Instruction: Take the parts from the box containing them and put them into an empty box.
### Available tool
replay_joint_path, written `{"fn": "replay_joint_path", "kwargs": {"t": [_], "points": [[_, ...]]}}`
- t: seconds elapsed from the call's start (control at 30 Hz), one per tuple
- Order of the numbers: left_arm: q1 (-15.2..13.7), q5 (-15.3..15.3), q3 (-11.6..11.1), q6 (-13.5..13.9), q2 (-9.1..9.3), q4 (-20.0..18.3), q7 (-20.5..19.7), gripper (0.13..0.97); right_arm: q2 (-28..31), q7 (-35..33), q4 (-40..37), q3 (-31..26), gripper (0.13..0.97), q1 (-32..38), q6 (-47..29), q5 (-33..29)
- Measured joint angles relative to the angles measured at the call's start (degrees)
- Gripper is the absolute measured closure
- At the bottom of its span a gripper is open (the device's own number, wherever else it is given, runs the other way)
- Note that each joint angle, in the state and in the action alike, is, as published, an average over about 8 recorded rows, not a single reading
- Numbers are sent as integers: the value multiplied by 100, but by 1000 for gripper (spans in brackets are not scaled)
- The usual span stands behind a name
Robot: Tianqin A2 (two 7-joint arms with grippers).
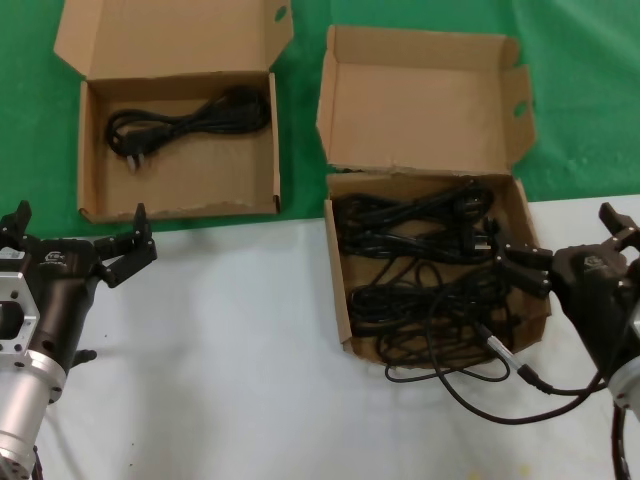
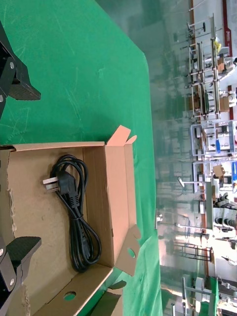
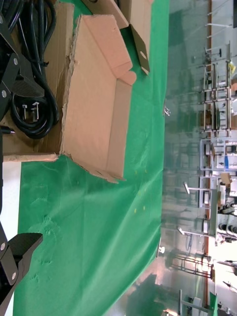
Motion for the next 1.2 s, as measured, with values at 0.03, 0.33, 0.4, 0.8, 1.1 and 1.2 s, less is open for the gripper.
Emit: {"fn": "replay_joint_path", "kwargs": {"t": [0.03, 0.33, 0.4, 0.8, 1.1, 1.2], "points": [[0, 0, 0, 0, 0, 0, 0, 132, 0, 0, 0, 0, 129, 0, 0, 0], [0, 0, 0, 0, 0, 0, 0, 132, 0, 0, 0, 0, 129, 0, 0, 0], [0, 0, 0, 0, 0, 0, 0, 132, 0, 0, 0, 0, 129, 0, 0, 0], [0, 0, 0, 0, 0, 0, 0, 132, 0, 0, 0, 0, 129, 0, 0, 0], [0, 0, 0, 0, 0, 0, 0, 132, 0, 0, 0, 0, 129, 0, 0, 0], [0, 0, 0, 0, 0, 0, 0, 132, 0, 0, 0, 0, 129, 0, 0, 0]]}}
